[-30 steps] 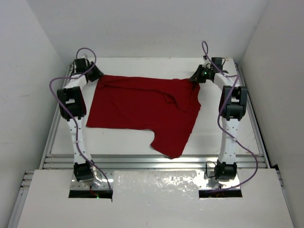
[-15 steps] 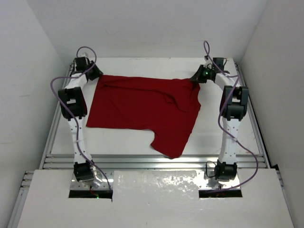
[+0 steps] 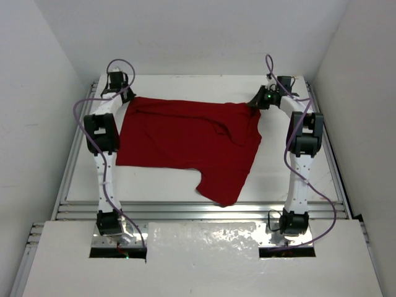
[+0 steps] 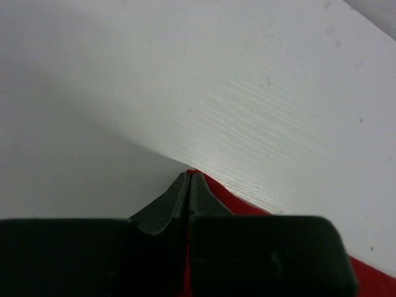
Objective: Fold and stack the t-shirts
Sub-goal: Fold the flattened tshirt in 1/3 of the way
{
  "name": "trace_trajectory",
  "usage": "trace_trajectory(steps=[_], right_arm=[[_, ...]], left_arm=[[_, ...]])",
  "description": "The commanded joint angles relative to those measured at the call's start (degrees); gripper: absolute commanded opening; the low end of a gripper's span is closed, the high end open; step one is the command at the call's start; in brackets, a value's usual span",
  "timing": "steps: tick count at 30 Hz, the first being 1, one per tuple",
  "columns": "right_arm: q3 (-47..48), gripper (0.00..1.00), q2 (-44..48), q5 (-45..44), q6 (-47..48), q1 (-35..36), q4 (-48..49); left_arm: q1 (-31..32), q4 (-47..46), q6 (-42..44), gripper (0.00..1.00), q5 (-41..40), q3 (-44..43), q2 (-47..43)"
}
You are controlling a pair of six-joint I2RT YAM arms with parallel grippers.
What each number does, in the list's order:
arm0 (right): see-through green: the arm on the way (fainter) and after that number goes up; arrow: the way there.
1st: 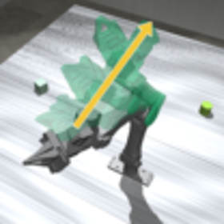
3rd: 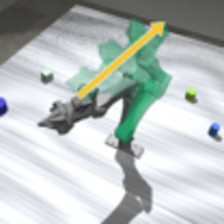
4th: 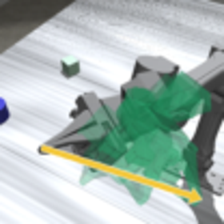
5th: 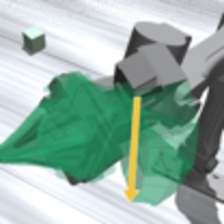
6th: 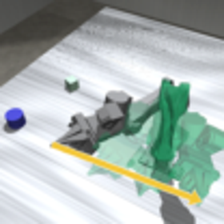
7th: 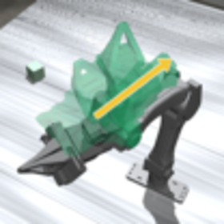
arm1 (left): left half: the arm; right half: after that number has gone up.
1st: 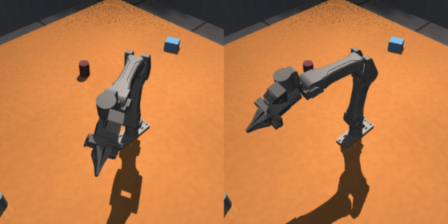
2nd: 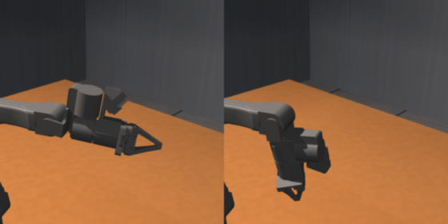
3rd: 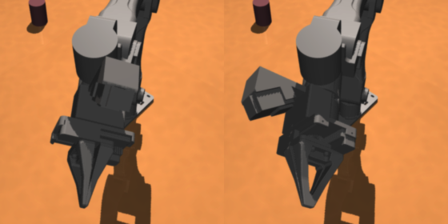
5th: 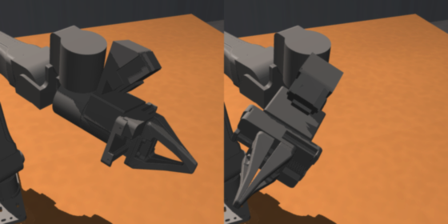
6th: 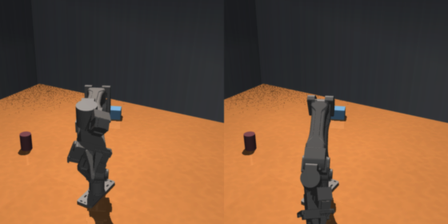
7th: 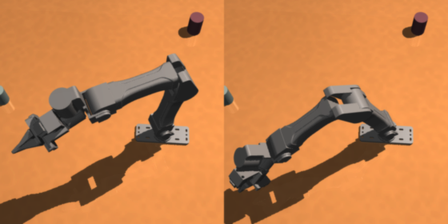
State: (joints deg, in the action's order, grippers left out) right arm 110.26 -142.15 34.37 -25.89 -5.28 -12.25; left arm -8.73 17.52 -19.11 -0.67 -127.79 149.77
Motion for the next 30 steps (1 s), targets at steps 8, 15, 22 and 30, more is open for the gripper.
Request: trace_trajectory(steps=[8, 15, 22, 30], right_arm=[[8.0, 0.0, 1.5, -5.5, 0.7, -1.8, -3.3], [12.2, 0.0, -0.8, -6.8, 1.2, -1.9, -3.9], [8.9, 0.0, -1.2, -1.7, 0.1, -1.8, -2.3], [-1.2, 0.05, 4.9, -7.3, -2.9, -1.8, 0.3]], left_arm=[[-4.2, -0.4, -11.8, 0.0, -11.8, 6.5, -6.8], [-4.2, -2.1, -12.4, 0.0, -12.3, 6.7, -5.5], [-4.2, -2.8, -12.6, 0.0, -8.5, 5.3, -4.2], [-4.4, -1.1, -12.0, 0.06, -8.5, 3.1, -4.5]])
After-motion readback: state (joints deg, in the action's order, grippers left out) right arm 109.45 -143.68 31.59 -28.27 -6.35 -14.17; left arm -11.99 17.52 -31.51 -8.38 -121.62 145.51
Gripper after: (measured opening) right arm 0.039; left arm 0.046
